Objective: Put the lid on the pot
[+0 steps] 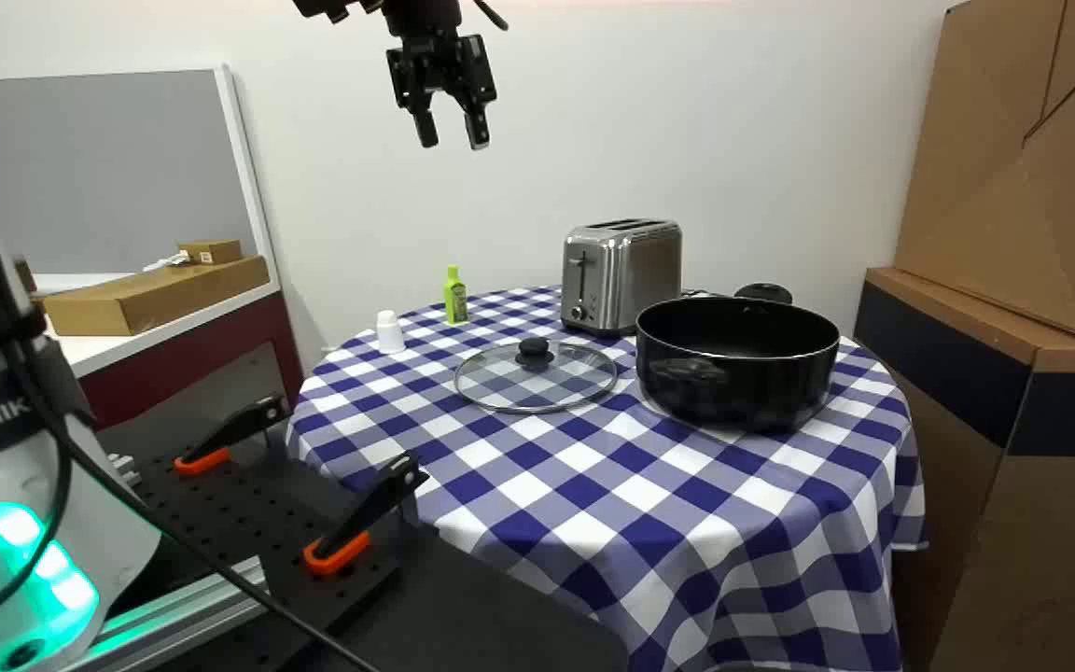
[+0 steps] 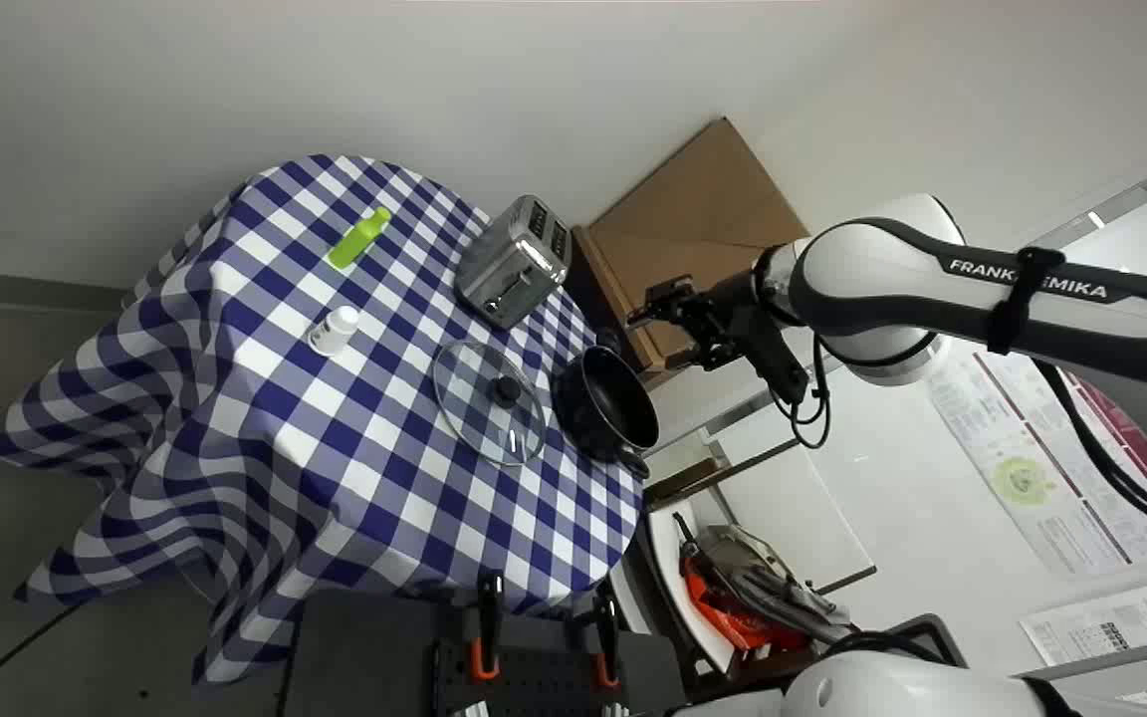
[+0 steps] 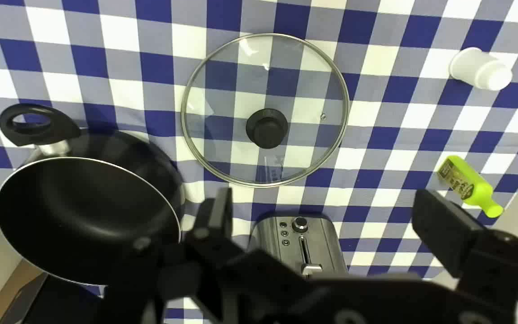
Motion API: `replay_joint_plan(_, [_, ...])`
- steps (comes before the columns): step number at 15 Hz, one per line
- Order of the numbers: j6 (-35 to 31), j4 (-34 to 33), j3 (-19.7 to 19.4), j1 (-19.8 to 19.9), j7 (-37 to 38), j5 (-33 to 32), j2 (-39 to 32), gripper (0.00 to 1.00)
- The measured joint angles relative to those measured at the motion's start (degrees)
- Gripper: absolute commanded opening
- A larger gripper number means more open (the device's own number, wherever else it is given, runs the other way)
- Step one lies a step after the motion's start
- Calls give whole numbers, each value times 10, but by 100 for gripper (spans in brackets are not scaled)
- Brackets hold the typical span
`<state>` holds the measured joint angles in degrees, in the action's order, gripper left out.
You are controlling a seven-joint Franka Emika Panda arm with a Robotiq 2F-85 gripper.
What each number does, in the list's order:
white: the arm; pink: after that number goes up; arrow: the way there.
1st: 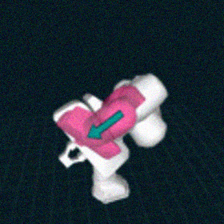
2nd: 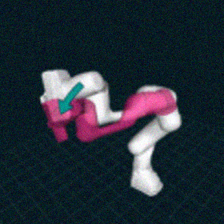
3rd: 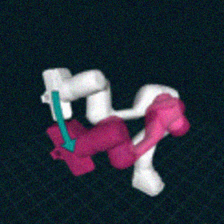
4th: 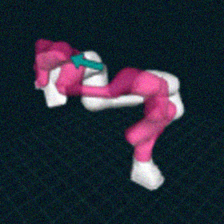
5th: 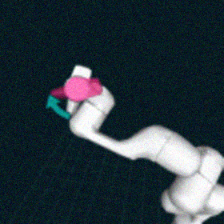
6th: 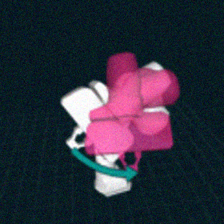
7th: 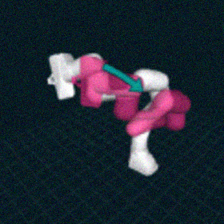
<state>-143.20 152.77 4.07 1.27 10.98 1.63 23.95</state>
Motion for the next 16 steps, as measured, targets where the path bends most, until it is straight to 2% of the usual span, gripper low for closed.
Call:
replay_joint_plan(4, [0, -1, -1, 1, 0, 0, -4, 100])
replay_joint_plan(7, [-1, -11, -9, 6, 0, 1, -36, 100])
replay_joint_plan(11, [-17, -55, -22, 20, 0, 1, -129, 100])
replay_joint_plan(16, [-24, -144, -33, 21, 0, 1, -261, 100])
